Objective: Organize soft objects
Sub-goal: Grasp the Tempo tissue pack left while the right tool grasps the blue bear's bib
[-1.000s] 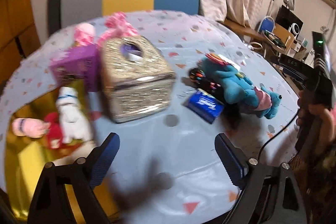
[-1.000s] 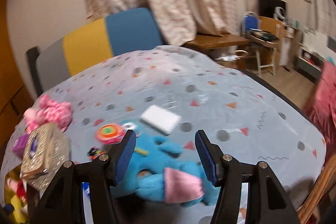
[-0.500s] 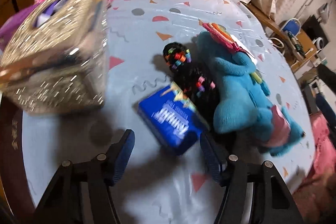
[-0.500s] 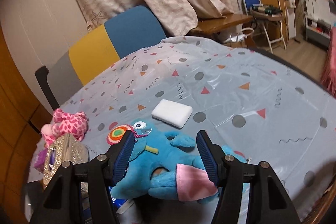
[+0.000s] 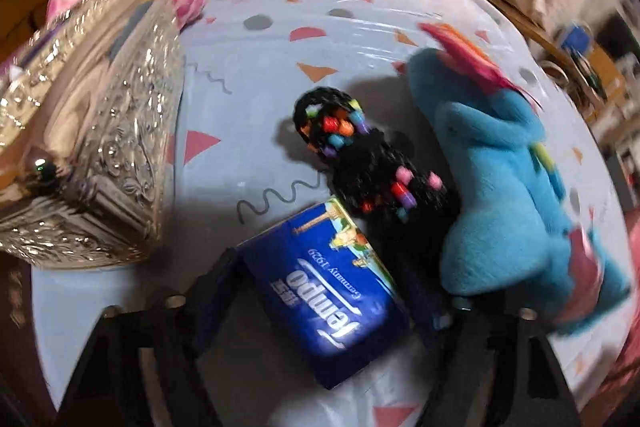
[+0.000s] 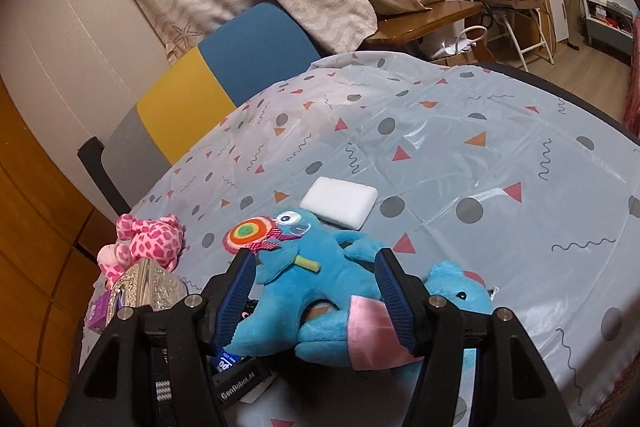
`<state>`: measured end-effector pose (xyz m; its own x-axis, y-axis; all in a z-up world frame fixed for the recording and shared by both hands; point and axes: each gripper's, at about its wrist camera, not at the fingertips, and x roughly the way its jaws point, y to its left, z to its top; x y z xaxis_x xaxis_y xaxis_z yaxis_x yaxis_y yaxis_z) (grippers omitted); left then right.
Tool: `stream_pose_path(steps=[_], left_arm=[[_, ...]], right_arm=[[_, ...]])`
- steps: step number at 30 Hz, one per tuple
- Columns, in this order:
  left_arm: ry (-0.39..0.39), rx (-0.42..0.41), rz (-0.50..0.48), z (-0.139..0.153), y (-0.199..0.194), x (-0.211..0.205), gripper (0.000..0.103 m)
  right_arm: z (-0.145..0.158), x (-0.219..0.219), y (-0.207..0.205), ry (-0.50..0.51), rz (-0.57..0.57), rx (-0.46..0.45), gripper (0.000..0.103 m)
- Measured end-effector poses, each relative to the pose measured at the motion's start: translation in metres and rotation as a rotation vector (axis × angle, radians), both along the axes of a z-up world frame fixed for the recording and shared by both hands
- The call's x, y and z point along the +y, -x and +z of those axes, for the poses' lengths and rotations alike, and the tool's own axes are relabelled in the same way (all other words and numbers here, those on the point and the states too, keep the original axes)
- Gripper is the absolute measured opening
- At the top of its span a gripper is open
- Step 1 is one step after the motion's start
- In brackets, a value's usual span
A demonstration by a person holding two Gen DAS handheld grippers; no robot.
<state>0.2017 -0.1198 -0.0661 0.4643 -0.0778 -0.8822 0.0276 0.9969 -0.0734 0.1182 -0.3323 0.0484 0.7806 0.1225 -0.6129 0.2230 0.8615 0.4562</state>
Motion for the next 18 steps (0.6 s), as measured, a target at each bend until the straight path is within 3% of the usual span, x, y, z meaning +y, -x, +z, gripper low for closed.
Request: stream_pose_path(steps=[9,18], left_arm=[[0.018,-0.044,-0.242,0.003,0.067,0.03,0.072],[-0.005,-0.08,-0.331,0.0,0.104,0.059,0.071]], right_arm=[[-0.014,-0.027,0.002,-0.103,-0.093,0.053,0.063],[-0.032,-0.062,0.015,-0.227,-0.252,0.109,0.063]])
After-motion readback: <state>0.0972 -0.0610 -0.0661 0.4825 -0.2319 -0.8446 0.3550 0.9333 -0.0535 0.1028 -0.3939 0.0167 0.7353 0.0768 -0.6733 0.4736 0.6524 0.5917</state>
